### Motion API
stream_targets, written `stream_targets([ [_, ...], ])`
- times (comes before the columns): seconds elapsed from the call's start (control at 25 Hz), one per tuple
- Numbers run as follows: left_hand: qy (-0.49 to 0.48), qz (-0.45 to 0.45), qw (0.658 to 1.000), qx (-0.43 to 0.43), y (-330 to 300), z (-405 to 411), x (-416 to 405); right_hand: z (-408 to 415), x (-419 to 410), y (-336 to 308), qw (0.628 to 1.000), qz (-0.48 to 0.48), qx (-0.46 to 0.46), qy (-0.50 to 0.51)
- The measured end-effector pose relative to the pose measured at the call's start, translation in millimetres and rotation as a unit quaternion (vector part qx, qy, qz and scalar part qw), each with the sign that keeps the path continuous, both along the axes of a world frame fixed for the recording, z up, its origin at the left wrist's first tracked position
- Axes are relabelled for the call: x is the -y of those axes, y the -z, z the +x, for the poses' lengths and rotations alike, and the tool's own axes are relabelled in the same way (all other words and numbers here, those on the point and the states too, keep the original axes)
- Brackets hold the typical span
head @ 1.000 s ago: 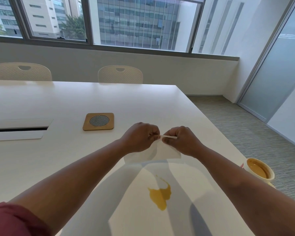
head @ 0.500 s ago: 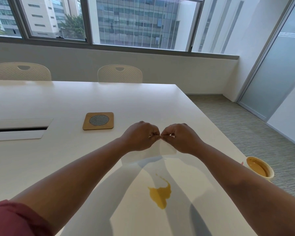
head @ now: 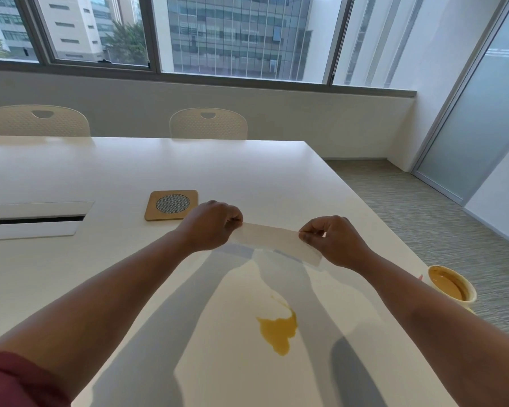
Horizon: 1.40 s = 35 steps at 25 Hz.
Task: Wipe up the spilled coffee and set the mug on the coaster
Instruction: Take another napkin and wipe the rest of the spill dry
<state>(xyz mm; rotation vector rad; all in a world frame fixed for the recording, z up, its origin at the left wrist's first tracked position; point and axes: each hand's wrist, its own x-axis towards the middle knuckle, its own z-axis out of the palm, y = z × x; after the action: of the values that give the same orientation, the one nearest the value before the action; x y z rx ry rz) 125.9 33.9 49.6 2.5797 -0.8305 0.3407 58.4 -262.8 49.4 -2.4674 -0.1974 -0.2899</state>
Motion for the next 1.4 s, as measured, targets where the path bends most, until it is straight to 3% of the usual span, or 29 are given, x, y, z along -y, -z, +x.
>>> stream_targets([
  [0.56,0.025,-0.061,0.994,0.087,8.6,-5.9,-6.3,-14.4,15.2,7.7,0.996,-0.040,0.053,0.062],
  [0.72,0.045,-0.150,0.988,-0.009,21.6,-20.9,4.9,-22.3,8.7,7.2,0.982,-0.183,-0.045,0.020],
  [0.84,0.074,-0.137,0.984,-0.090,40.4,-34.8,10.6,-28.6,3.1,16.7,0.960,-0.219,-0.168,-0.040],
  [1.0,0.110,-0.076,0.975,-0.179,59.5,-45.0,9.6,-34.9,1.0,33.9,0.949,-0.198,-0.235,-0.067],
  [1.12,0.129,-0.041,0.965,-0.224,67.5,-47.3,9.1,-40.1,-0.2,45.6,0.951,-0.195,-0.228,-0.074],
  [1.4,0.099,-0.046,0.945,-0.308,79.3,-49.3,14.7,-44.9,-20.4,64.2,0.956,-0.080,-0.242,-0.147],
])
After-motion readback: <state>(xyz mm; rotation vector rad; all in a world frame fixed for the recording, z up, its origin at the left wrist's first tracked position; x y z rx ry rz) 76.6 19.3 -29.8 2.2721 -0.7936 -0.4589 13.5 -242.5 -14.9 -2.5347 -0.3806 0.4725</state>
